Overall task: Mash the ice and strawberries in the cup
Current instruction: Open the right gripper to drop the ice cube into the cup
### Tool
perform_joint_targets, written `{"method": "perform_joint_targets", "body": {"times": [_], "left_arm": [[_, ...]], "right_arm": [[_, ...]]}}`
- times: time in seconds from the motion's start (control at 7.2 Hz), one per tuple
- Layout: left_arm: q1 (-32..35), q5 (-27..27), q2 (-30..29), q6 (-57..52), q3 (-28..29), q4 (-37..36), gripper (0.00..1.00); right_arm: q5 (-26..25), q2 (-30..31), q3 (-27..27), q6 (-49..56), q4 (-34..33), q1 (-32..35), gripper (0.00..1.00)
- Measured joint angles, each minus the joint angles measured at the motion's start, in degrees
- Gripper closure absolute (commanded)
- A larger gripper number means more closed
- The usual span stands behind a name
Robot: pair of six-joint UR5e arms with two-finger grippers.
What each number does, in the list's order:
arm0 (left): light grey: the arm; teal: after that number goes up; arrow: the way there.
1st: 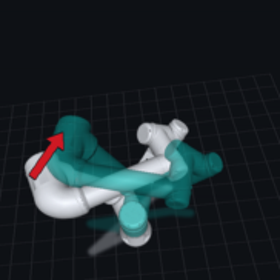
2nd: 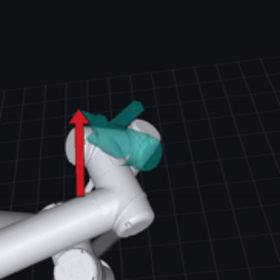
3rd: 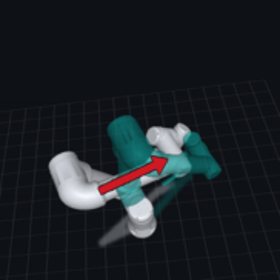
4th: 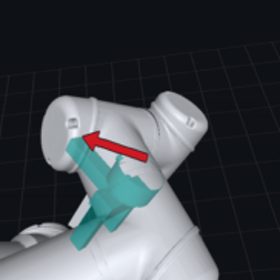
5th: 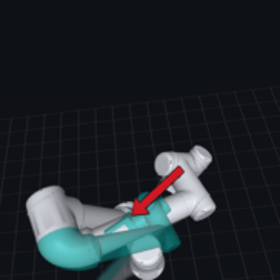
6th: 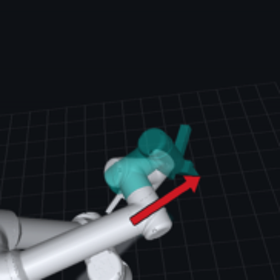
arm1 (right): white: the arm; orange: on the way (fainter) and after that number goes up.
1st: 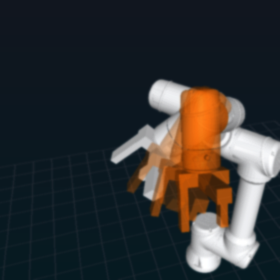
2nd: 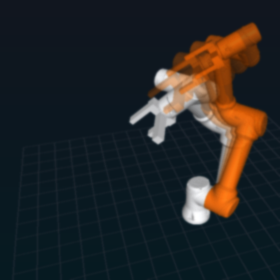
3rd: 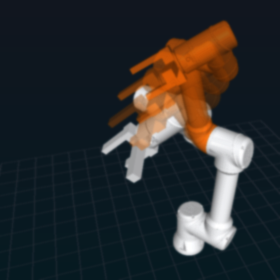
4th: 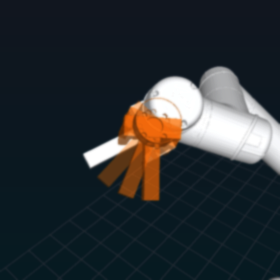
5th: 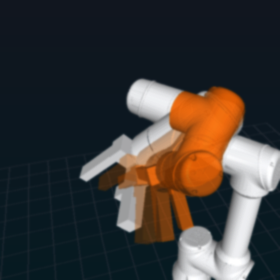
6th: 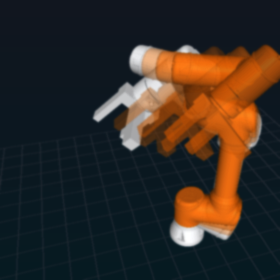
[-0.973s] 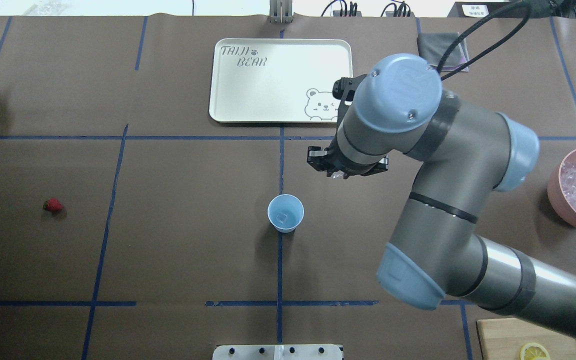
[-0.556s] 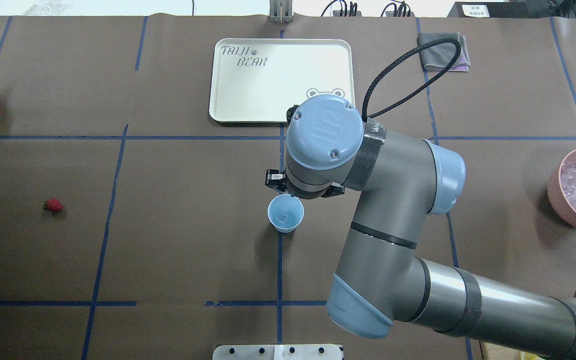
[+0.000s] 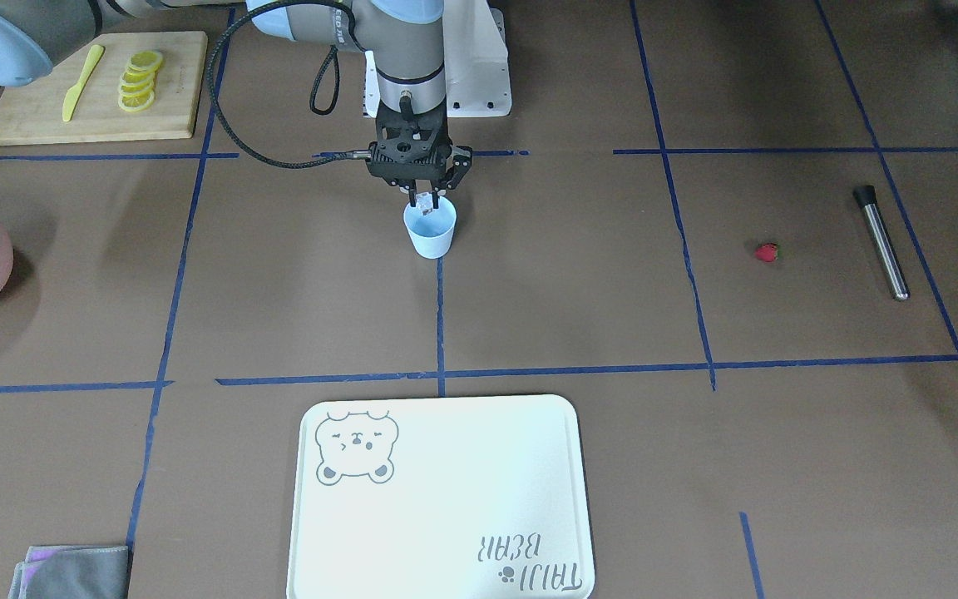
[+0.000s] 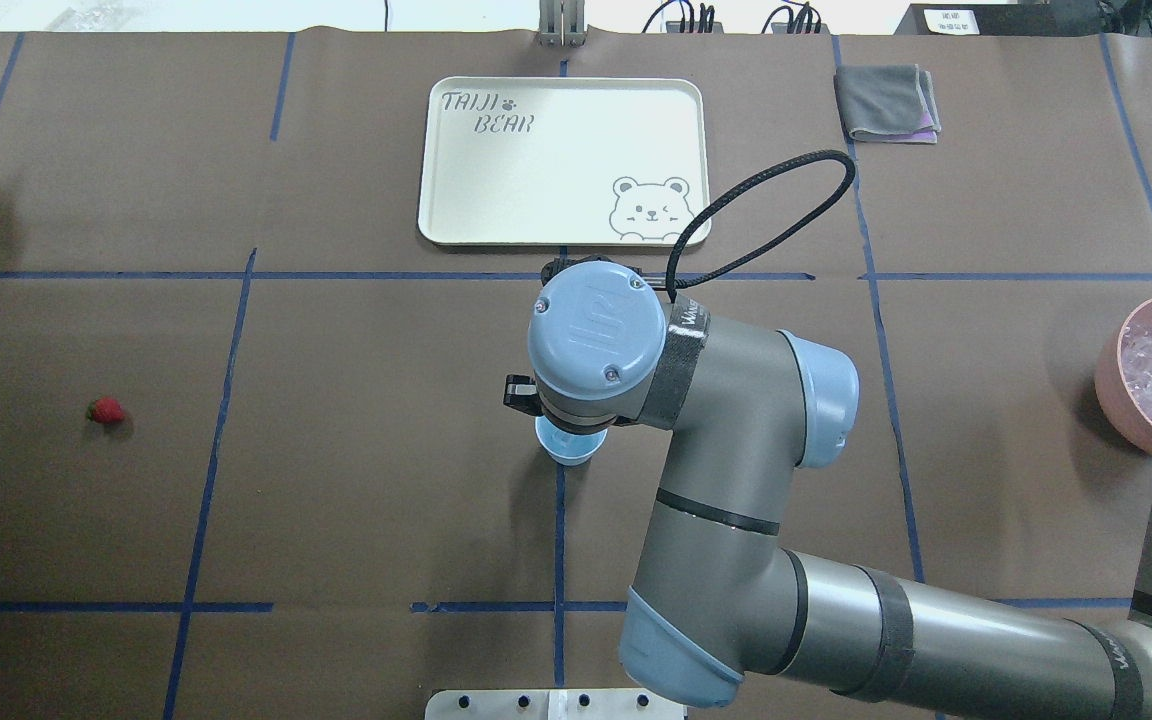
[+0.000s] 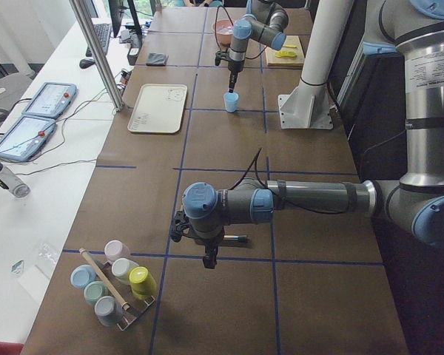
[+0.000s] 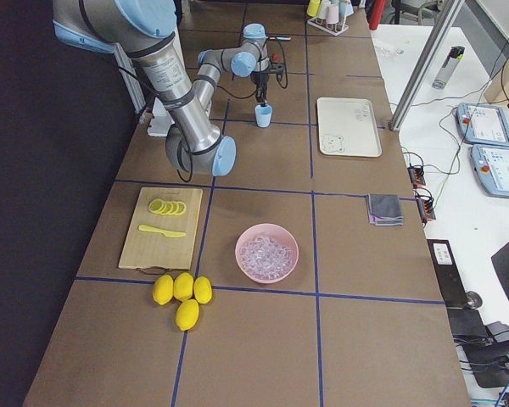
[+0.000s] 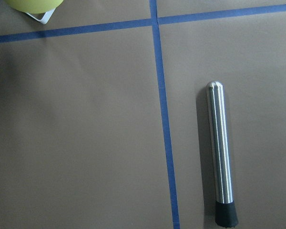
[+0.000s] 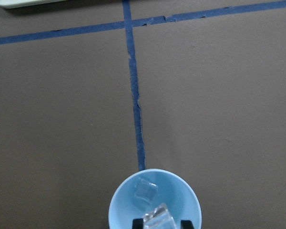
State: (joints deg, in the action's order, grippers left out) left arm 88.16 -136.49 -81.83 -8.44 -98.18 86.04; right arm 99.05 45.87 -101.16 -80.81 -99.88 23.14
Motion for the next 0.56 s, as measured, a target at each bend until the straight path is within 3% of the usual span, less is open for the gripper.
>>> {"method": "perform_joint_targets", "body": {"times": [0.56], "left_arm": [[0.0,0.0,0.0,0.0,0.0,0.1,0.00]], "right_arm": [[-0.3,0.3,0.2,0.0,0.2,-0.5,0.01]]}}
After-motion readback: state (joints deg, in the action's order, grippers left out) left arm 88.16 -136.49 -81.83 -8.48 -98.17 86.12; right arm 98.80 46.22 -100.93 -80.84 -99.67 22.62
